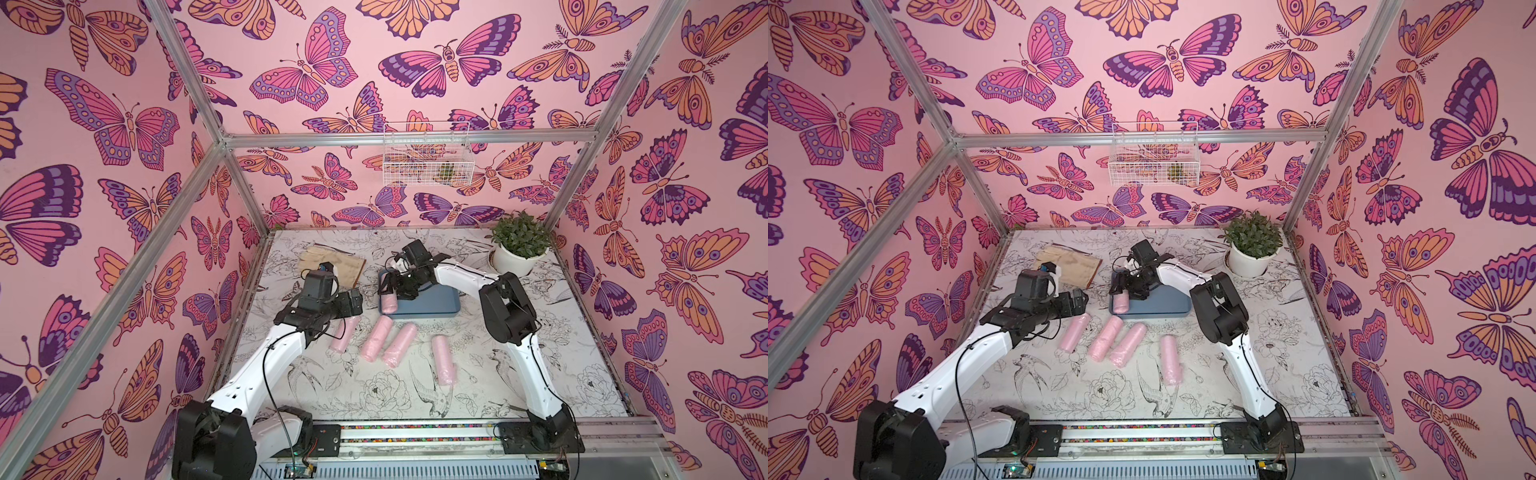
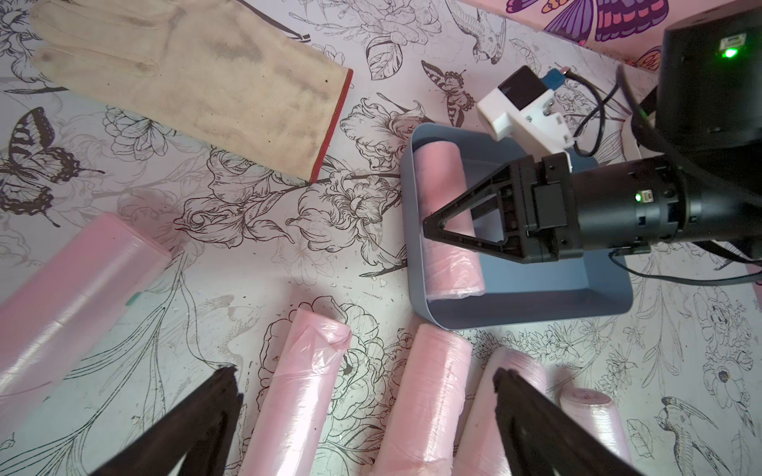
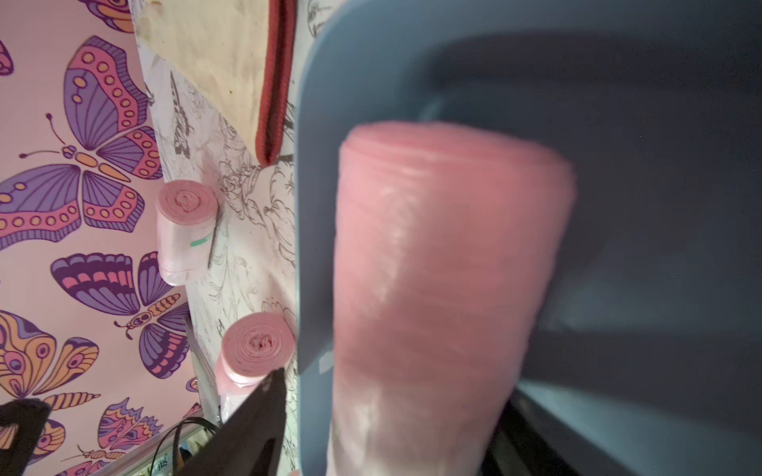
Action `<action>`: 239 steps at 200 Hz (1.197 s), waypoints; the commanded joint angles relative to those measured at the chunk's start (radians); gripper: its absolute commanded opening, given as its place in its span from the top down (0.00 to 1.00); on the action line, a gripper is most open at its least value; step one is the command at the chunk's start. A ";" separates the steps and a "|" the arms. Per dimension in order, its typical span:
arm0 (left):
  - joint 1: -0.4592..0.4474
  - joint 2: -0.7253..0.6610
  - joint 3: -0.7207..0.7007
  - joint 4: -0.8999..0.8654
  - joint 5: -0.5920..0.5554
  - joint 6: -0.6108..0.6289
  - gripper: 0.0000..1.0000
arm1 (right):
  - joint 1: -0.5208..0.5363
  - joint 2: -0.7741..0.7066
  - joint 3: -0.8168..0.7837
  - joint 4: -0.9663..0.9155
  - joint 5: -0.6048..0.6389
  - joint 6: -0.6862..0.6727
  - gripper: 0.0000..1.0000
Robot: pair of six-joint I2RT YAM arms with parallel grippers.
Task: Put the roll of trash bags into the storage box
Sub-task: Place the roll of trash bags in the storage box.
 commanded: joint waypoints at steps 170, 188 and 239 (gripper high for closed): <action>0.008 -0.006 -0.025 -0.016 0.017 -0.011 0.00 | -0.001 0.016 0.006 -0.003 -0.038 -0.003 0.53; 0.008 -0.005 -0.024 -0.016 0.022 -0.010 0.00 | 0.000 0.026 -0.007 0.024 -0.073 0.016 0.53; 0.007 -0.010 -0.027 -0.016 0.026 -0.009 0.00 | 0.001 0.030 -0.021 0.010 -0.065 0.012 0.44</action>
